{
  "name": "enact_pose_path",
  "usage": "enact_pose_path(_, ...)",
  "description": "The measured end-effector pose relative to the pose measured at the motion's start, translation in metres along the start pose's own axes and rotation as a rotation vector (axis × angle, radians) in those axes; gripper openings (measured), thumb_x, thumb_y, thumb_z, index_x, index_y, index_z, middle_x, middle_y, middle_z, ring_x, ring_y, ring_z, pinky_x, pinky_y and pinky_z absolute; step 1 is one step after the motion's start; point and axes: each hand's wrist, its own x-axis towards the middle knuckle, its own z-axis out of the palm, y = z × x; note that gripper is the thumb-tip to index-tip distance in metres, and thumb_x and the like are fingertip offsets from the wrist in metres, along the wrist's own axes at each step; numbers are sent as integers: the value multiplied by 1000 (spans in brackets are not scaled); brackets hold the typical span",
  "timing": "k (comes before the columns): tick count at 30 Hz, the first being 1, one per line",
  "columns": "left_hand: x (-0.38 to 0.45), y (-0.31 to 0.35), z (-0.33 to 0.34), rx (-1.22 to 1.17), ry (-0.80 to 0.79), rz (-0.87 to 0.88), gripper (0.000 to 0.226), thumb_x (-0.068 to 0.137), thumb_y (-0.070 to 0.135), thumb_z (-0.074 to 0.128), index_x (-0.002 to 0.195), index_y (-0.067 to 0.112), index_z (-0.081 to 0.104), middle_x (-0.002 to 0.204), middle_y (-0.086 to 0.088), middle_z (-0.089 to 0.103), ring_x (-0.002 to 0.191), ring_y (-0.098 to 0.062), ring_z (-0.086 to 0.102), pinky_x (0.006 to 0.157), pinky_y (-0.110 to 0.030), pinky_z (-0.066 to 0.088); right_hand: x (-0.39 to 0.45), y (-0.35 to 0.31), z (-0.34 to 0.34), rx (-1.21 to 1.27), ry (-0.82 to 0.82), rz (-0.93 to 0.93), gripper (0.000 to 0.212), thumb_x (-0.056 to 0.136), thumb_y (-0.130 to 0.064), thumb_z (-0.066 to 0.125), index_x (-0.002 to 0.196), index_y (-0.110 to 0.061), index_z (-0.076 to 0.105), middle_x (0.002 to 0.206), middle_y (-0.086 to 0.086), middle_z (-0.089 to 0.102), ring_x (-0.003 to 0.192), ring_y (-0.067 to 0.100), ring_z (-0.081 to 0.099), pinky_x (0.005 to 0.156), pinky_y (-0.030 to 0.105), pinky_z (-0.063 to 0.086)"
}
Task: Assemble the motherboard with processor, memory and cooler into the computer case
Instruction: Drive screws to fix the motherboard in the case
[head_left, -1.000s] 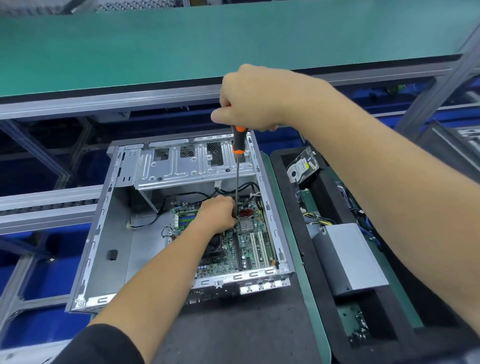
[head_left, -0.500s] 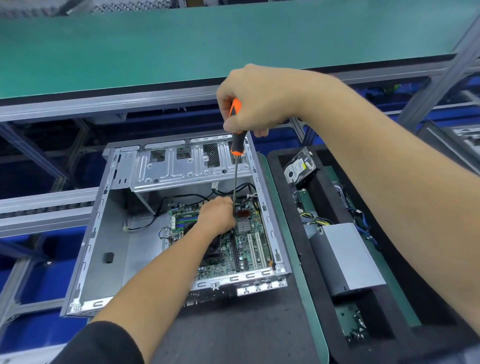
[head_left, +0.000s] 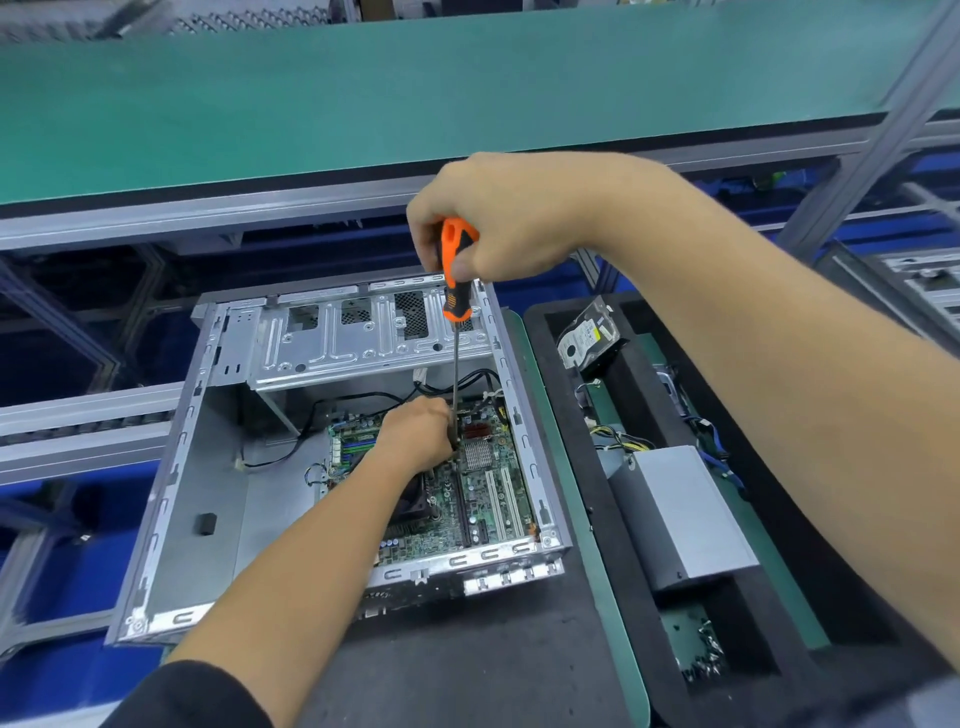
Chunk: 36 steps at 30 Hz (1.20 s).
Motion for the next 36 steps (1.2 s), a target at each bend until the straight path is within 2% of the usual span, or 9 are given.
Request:
enact_pose_path(7, -2, 0, -1, -10, -16, 52, 22, 84, 25, 63, 105, 18, 63, 107, -2, 63, 96, -25, 60, 79, -36, 54, 5, -5, 1, -23, 9, -20, 12, 87, -15, 58, 93, -22, 65, 77, -13, 61, 65, 2, 55, 53, 23, 37)
enact_pose_path(12, -6, 5, -3, 23, -13, 75, 21, 86, 18, 56, 106, 12, 55, 109, -6, 58, 98, -27, 57, 71, -34, 45, 11, -1, 8, 20, 114, 50, 15, 91, -26, 59, 91, -12, 64, 54, -3, 59, 56, 14, 61, 49, 23, 38)
enact_pose_path(15, -7, -5, -6, -151, -31, 57, 12, 83, 16, 61, 88, 27, 63, 100, 9, 54, 95, -14, 53, 72, -29, 43, 11, 3, 10, 30, 146, 50, 13, 91, -25, 61, 91, -12, 65, 54, -7, 56, 60, 16, 63, 50, 24, 38)
enact_pose_path(17, -8, -15, -9, -352, -40, 41, 23, 79, 12, 65, 76, 34, 71, 87, 15, 59, 78, -3, 54, 67, -25, 48, 11, 6, 12, 36, 169, 44, 16, 92, -28, 61, 90, -13, 65, 58, -8, 55, 60, 17, 62, 50, 25, 36)
enact_pose_path(20, -12, -21, -13, -524, -34, 24, 28, 78, 8, 66, 73, 34, 75, 78, 18, 64, 72, -2, 59, 65, -25, 54, 13, 8, 15, 21, 205, 33, 20, 92, -33, 61, 88, -14, 65, 68, -2, 57, 60, 20, 60, 50, 26, 34)
enact_pose_path(24, -11, -17, -12, -439, -45, 51, 15, 75, 19, 74, 73, 34, 70, 72, 15, 61, 67, -4, 58, 58, -20, 45, 15, 7, 17, 1, 220, 27, 21, 91, -33, 61, 88, -12, 65, 68, 1, 58, 57, 16, 55, 49, 26, 32)
enact_pose_path(26, -10, -15, -10, -368, -45, 64, 7, 73, 30, 77, 78, 31, 71, 75, 13, 62, 68, -7, 57, 62, -22, 44, 16, 5, 17, -7, 223, 24, 21, 91, -32, 61, 89, -12, 65, 69, 2, 59, 57, 15, 53, 49, 26, 32)
enact_pose_path(31, -8, -14, -7, -260, 13, 126, 27, 83, 43, 68, 90, 18, 76, 98, 6, 69, 95, -15, 54, 83, -36, 49, 17, 5, 18, 1, 243, 22, 24, 92, -33, 60, 90, -9, 66, 65, -1, 54, 55, 14, 47, 49, 27, 31)
enact_pose_path(36, -5, -16, -7, -199, 19, 143, 25, 85, 38, 66, 87, 15, 75, 96, 2, 69, 88, -15, 51, 79, -35, 50, 17, 5, 21, 39, 272, 20, 31, 94, -39, 59, 87, -9, 61, 63, 1, 54, 53, 18, 50, 48, 26, 32)
